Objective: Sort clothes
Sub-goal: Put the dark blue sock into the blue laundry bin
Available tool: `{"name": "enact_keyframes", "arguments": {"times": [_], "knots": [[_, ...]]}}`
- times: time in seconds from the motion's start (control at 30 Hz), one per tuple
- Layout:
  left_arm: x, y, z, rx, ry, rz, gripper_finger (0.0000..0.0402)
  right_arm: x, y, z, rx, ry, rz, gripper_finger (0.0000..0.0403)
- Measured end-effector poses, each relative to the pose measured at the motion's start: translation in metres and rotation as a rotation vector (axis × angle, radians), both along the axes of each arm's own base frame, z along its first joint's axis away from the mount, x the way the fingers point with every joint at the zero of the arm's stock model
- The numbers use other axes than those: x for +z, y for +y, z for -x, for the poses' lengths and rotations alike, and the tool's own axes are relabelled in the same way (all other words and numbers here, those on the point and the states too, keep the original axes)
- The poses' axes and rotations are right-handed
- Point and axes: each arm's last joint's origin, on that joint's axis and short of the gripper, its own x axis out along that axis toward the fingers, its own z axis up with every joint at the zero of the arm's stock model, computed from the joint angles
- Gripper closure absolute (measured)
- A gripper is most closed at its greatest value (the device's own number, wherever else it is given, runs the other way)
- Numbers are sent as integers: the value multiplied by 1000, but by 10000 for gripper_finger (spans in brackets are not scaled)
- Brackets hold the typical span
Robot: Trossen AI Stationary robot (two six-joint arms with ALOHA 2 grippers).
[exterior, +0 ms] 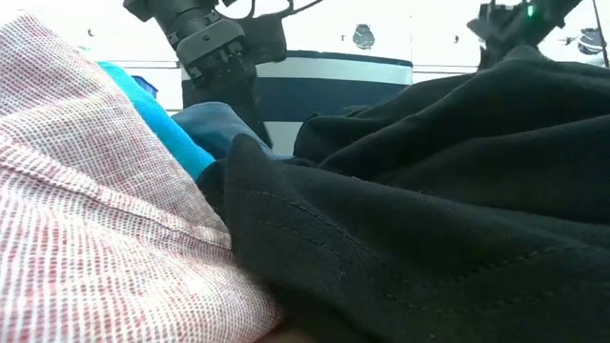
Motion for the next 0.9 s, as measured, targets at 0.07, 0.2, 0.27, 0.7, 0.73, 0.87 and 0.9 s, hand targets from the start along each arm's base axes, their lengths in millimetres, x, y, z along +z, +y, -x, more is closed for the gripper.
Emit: {"name": "enact_keyframes", "arguments": {"times": [0.07,0.2,0.27,0.7,0.73,0.87,0.9], "knots": [[2,-1,-3,-18,-38,-6,314,23,-1,0,18,-43,93,402],[9,-4,-9,-57,-133,-20,314,72,-2,-7,94,-173,252,402],[12,-5,-13,-79,-184,-33,314,93,-3,-15,168,-235,292,403],[23,-7,-23,-165,-433,-110,314,115,-34,-143,513,-157,254,403],[20,-6,-22,-164,-440,-109,314,113,-38,-154,532,-147,243,403],[6,-4,-16,-139,-435,-81,314,107,-58,-183,572,-108,183,403],[4,-4,-16,-135,-430,-76,314,106,-63,-187,572,-99,171,403]]}}
